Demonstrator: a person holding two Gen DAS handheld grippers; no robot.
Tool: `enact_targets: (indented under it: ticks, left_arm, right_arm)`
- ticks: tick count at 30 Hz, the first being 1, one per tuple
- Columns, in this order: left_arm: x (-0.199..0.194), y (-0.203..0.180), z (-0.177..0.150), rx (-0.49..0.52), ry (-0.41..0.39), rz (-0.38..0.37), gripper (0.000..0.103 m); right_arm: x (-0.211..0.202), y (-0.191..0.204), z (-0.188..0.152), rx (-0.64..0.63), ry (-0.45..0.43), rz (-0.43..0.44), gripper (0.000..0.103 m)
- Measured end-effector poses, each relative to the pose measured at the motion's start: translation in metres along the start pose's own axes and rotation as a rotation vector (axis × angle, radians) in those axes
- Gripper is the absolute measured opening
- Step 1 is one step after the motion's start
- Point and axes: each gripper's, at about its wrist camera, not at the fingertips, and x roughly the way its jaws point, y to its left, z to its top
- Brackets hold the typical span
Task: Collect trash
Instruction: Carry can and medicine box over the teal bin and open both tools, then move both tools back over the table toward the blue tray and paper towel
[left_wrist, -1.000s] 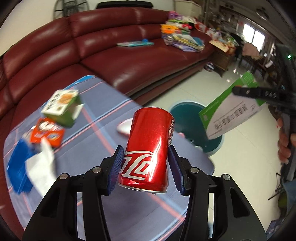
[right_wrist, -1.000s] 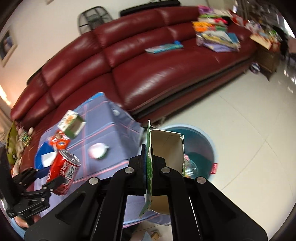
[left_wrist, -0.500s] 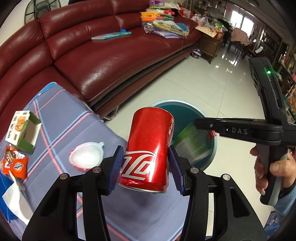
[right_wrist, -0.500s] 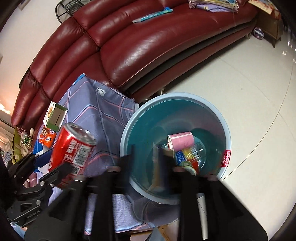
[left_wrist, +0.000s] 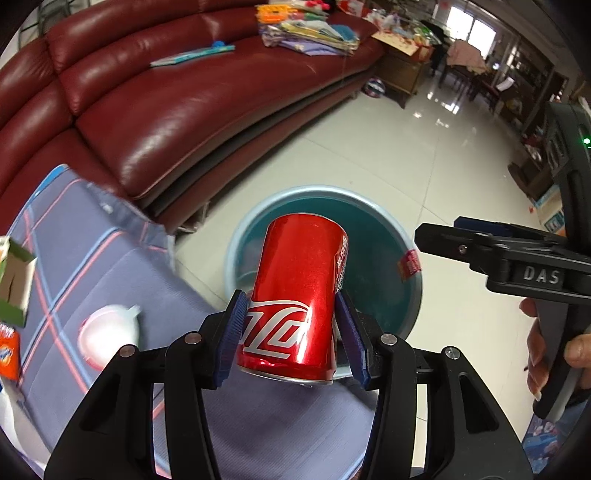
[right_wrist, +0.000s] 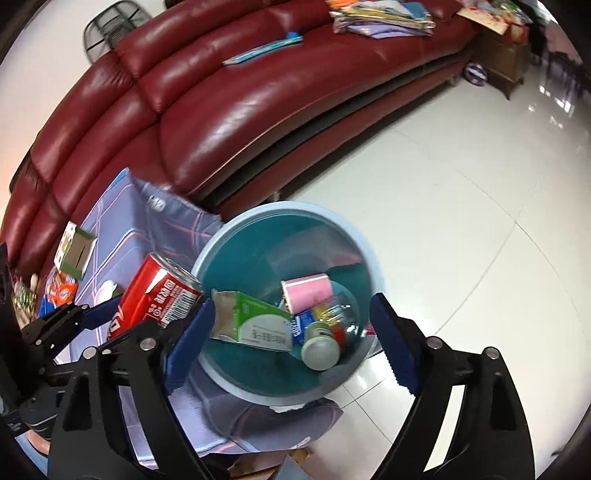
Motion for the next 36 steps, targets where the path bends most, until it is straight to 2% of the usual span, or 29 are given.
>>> enact_targets:
  ticks: [4,6,19,29,36]
  left_arm:
    - [0.012,-0.007,0.009,0.01,0.01,0.029,0.057]
    - [0.014,-0.004,0.009,-0.008,0.008,0.03,0.068]
    - [-0.015,0.027,-0.011,-0.104,-0.021,0.063,0.072]
    - [-0.065,0.06,-0.048,-0.181,-0.067,0.115,0.075]
    - [-0.103,0.097,-0.089,-0.241,-0.09,0.171,0.075]
  right_arm:
    - [-0.005,-0.011,0.0,0.032,-0.014,-0.022,0.086]
    - [-0.005,-0.014,0.0,0.041,-0.01,-0.023,0.086]
    - [-0.004,0.003,-0.008,0.008,0.019,-0.015,0.087]
    - [-0.018,0.06,-0.028,-0.069,0.015,0.052,0.087]
    - [-0.02,0.107,-0.047,-0.127,0.025,0.09,0.087]
